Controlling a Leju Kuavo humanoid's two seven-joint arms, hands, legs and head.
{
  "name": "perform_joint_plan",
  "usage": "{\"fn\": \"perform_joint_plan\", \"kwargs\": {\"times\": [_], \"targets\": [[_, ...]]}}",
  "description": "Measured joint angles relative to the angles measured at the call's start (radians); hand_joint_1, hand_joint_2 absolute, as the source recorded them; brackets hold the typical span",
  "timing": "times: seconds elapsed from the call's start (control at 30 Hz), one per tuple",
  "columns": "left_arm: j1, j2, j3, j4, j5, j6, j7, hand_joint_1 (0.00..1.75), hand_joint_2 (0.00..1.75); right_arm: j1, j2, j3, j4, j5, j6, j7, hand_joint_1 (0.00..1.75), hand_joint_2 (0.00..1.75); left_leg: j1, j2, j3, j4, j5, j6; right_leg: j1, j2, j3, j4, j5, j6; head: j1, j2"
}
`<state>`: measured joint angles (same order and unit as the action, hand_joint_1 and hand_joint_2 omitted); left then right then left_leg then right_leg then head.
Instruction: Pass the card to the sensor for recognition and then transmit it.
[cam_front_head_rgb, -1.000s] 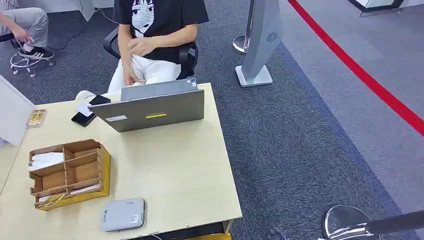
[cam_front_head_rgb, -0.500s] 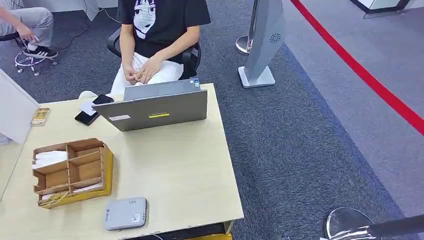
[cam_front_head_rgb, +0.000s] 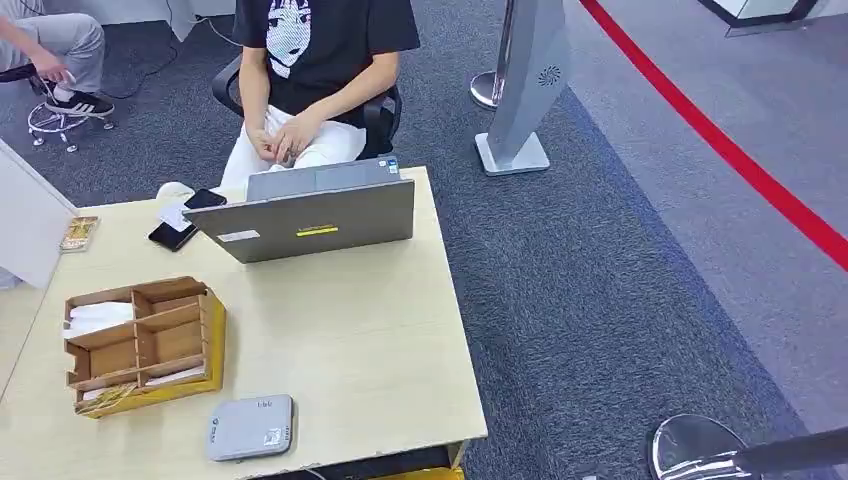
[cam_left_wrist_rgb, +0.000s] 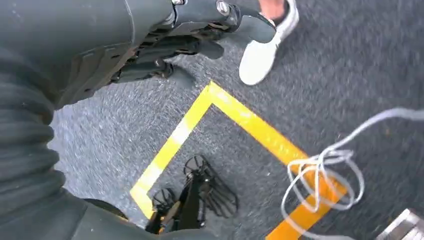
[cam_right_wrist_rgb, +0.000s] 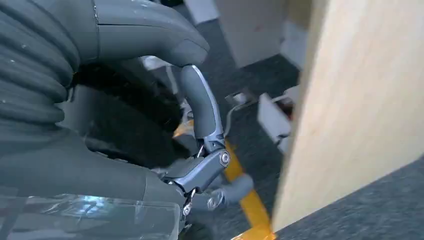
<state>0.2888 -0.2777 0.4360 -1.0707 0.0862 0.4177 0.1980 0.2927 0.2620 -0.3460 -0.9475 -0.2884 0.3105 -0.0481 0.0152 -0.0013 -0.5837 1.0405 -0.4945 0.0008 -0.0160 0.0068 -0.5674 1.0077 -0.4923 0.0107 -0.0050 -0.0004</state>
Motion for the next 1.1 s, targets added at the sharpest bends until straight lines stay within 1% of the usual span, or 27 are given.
{"fn": "perform_joint_plan", "kwargs": {"times": [0.27, 0.3, 0.43, 0.47, 0.67, 0.7, 0.87, 0.97, 1.1], "targets": [[-0.033, 0.065, -0.101, 0.162, -0.022, -0.111, -0.052, 0.0, 1.75, -0.033, -0.059, 0.079, 0.13, 0.078, -0.083, 0.013, 0.0, 1.75, 0.0, 0.0, 0.0, 0.0, 0.0, 0.0, 0.0, 0.0, 0.0, 0.0, 0.0, 0.0, 0.0, 0.0], [-0.036, 0.073, -0.113, 0.181, -0.024, -0.124, -0.058, 0.0, 1.75, -0.038, -0.067, 0.087, 0.146, 0.088, -0.093, 0.014, 0.0, 0.0, 0.0, 0.0, 0.0, 0.0, 0.0, 0.0, 0.0, 0.0, 0.0, 0.0, 0.0, 0.0, 0.0, 0.0], [-0.052, 0.107, -0.164, 0.264, -0.037, -0.18, -0.085, 0.0, 1.75, -0.056, -0.101, 0.13, 0.215, 0.127, -0.135, 0.02, 0.0, 0.0, 0.0, 0.0, 0.0, 0.0, 0.0, 0.0, 0.0, 0.0, 0.0, 0.0, 0.0, 0.0, 0.0, 0.0], [-0.056, 0.114, -0.176, 0.282, -0.04, -0.193, -0.091, 0.0, 0.0, -0.06, -0.109, 0.14, 0.231, 0.136, -0.145, 0.022, 0.0, 0.0, 0.0, 0.0, 0.0, 0.0, 0.0, 0.0, 0.0, 0.0, 0.0, 0.0, 0.0, 0.0, 0.0, 0.0], [-0.083, 0.168, -0.258, 0.41, -0.057, -0.278, -0.131, 0.0, 0.0, -0.088, -0.164, 0.206, 0.339, 0.197, -0.21, 0.033, 0.0, 0.0, 0.0, 0.0, 0.0, 0.0, 0.0, 0.0, 0.0, 0.0, 0.0, 0.0, 0.0, 0.0, 0.0, 0.0], [-0.087, 0.179, -0.273, 0.432, -0.059, -0.295, -0.139, 0.0, 1.75, -0.092, -0.173, 0.217, 0.358, 0.207, -0.221, 0.035, 0.0, 0.0, 0.0, 0.0, 0.0, 0.0, 0.0, 0.001, 0.0, 0.0, 0.0, 0.0, 0.0, 0.0, 0.001, 0.0], [-0.107, 0.22, -0.338, 0.53, -0.075, -0.364, -0.172, 0.0, 1.75, -0.115, -0.215, 0.268, 0.439, 0.254, -0.272, 0.042, 0.0, 0.0, 0.0, 0.0, 0.0, 0.0, 0.0, 0.001, 0.0, 0.0, 0.0, 0.0, 0.0, 0.0, 0.0, 0.0], [-0.113, 0.235, -0.358, 0.564, -0.081, -0.397, -0.187, 0.0, 1.75, -0.119, -0.229, 0.286, 0.468, 0.279, -0.298, 0.045, 0.0, 0.0, 0.0, 0.0, 0.0, 0.0, 0.0, 0.001, 0.0, 0.0, 0.0, 0.0, 0.0, 0.0, 0.0, 0.0], [-0.121, 0.25, -0.383, 0.6, -0.085, -0.41, -0.192, 0.0, 1.75, -0.129, -0.242, 0.305, 0.5, 0.284, -0.31, 0.048, 0.0, 0.0, 0.0, 0.0, 0.0, 0.0, 0.0, 0.001, 0.0, 0.0, -0.001, 0.0, 0.0, 0.0, 0.0, 0.0]]}}
